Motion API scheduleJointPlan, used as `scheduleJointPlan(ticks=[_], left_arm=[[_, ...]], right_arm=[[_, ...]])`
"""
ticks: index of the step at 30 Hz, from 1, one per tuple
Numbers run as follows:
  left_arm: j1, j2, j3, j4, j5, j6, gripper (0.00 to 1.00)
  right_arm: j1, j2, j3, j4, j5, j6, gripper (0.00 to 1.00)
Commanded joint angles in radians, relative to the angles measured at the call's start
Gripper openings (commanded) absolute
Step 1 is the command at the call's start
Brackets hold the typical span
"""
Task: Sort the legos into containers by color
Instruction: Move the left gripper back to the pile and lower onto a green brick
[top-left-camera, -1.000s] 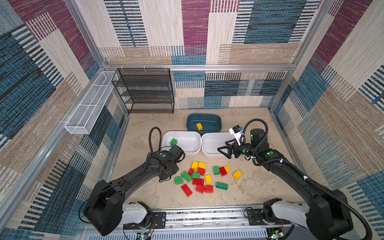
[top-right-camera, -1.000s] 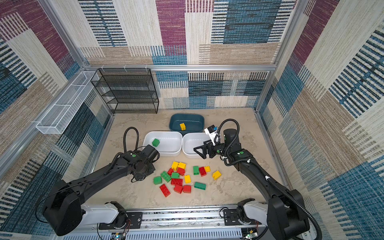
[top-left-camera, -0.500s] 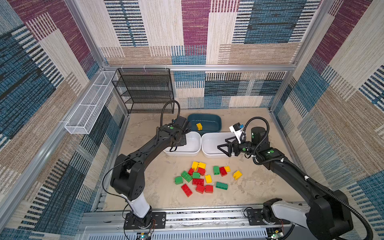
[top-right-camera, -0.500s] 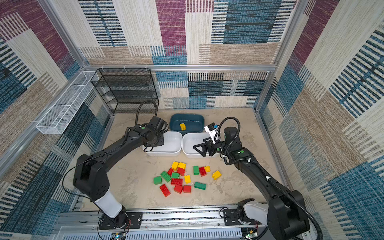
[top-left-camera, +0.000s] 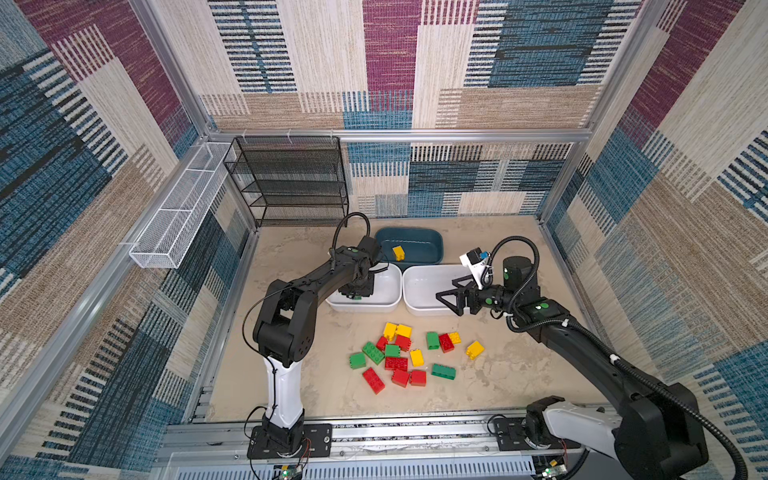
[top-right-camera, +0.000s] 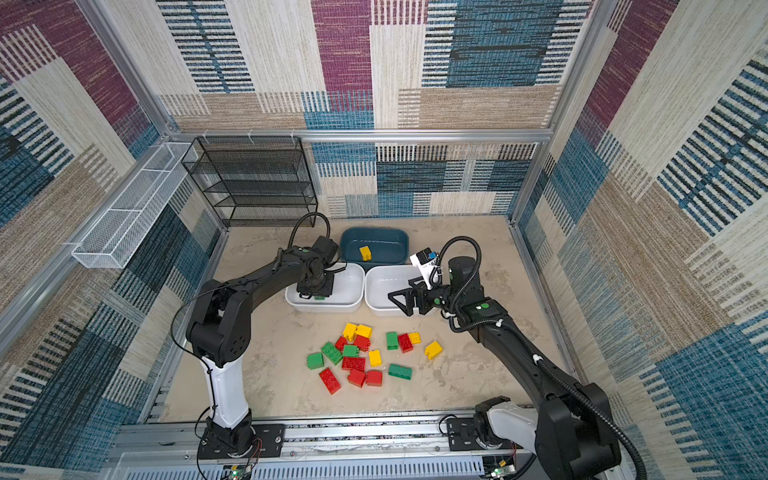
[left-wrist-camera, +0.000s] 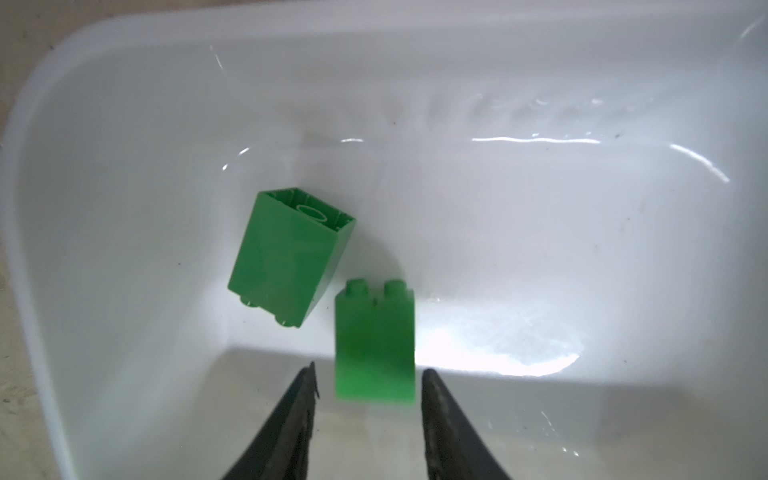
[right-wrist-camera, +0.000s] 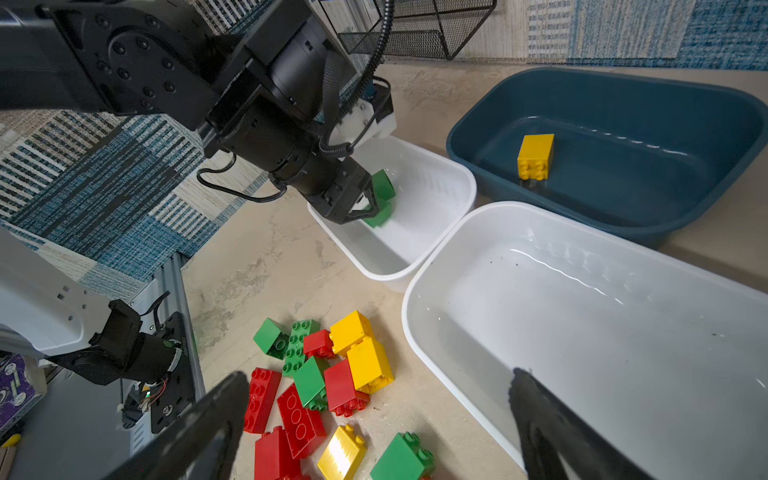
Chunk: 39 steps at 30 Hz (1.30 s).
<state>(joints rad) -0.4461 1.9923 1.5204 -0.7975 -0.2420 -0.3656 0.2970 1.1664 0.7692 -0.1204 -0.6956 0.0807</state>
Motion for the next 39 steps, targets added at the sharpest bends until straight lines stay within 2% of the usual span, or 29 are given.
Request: scheduleJointPlan(ticks=[1, 6, 11, 14, 17, 18, 23, 27, 30, 36, 39], left_arm=[[0.007, -0.004, 0.015, -0.037, -0.030, 0.027, 0.53], [0.003, -0.064, 0.041, -0.093, 0.015, 0.033, 0.61], [-0.031, -0.234, -0.063, -0.116, 0.094, -0.012, 0.63], [-0.075, -0.341, -0.169, -0.122, 0.118, 0.012, 0.67], [-0.097, -0.432, -0.272, -0.128, 0.200, 0.145, 0.73], [-0.098, -0.462, -0.312, -0.127, 0.242, 0.199, 0.73], [-0.100, -0.556, -0.397, -0.144, 0.316, 0.412, 0.72], [-0.100, -0.550, -0.443, -0.174, 0.408, 0.561, 0.70], [-0.111, -0.500, -0.436, -0.210, 0.413, 0.631, 0.66], [-0.142, -0.455, -0.497, -0.171, 0.369, 0.709, 0.65], [-0.160, -0.455, -0.523, -0.130, 0.384, 0.725, 0.65]], right_arm=[[0.001, -0.009, 0.000, 0.021, 0.008, -0.001, 0.99], [0.001, -0.025, 0.004, 0.007, 0.017, -0.004, 0.99], [0.001, -0.031, 0.007, 0.002, 0.015, 0.000, 0.99], [0.001, -0.028, 0.007, 0.002, 0.006, -0.001, 0.99], [0.001, -0.024, 0.007, -0.001, 0.001, -0.002, 0.99], [0.001, -0.022, 0.008, -0.004, -0.002, -0.004, 0.99], [0.000, -0.025, 0.009, -0.001, -0.013, 0.003, 0.99], [0.000, -0.031, -0.004, 0.017, -0.019, 0.017, 0.99], [0.000, -0.036, -0.011, 0.024, -0.022, 0.022, 0.99], [0.000, -0.033, -0.019, 0.039, -0.024, 0.025, 0.99], [0.001, -0.032, -0.030, 0.049, -0.024, 0.029, 0.99]])
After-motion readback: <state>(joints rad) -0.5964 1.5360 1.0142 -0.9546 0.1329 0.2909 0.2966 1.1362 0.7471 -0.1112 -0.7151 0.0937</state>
